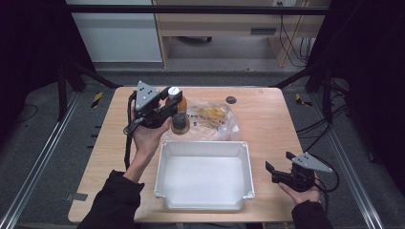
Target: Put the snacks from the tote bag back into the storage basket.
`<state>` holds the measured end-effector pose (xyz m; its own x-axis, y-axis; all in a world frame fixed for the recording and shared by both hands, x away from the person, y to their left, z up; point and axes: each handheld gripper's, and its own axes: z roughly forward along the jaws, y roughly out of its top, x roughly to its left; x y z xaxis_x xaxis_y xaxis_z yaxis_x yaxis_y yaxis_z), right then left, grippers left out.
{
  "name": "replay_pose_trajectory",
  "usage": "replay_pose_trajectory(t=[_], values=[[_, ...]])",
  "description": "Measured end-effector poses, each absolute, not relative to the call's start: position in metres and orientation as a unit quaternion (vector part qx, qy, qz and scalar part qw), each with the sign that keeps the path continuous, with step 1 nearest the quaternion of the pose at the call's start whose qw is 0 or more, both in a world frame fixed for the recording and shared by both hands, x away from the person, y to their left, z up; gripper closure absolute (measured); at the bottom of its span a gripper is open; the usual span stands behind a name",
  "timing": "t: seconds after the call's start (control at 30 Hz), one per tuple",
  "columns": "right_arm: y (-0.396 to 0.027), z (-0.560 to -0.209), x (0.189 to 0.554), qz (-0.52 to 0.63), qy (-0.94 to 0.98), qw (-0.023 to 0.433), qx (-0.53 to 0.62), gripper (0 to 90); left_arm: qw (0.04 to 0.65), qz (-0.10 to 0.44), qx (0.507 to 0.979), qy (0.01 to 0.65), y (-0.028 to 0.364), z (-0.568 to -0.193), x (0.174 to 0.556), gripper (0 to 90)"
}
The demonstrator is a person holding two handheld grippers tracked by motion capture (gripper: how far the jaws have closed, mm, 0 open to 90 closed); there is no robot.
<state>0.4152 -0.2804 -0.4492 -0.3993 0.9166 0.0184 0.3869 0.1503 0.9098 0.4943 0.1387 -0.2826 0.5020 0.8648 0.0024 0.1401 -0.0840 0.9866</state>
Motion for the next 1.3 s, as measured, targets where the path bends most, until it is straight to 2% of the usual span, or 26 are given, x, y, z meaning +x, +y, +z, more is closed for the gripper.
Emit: replay_pose_trajectory(t=[1.3], values=[[-0.281, -0.449, 0.414, 0.456, 0.701, 0.291, 0.465, 13.3, 0.551, 0.298, 0.686, 0.370, 0.145, -0.328, 0.444, 59.1]])
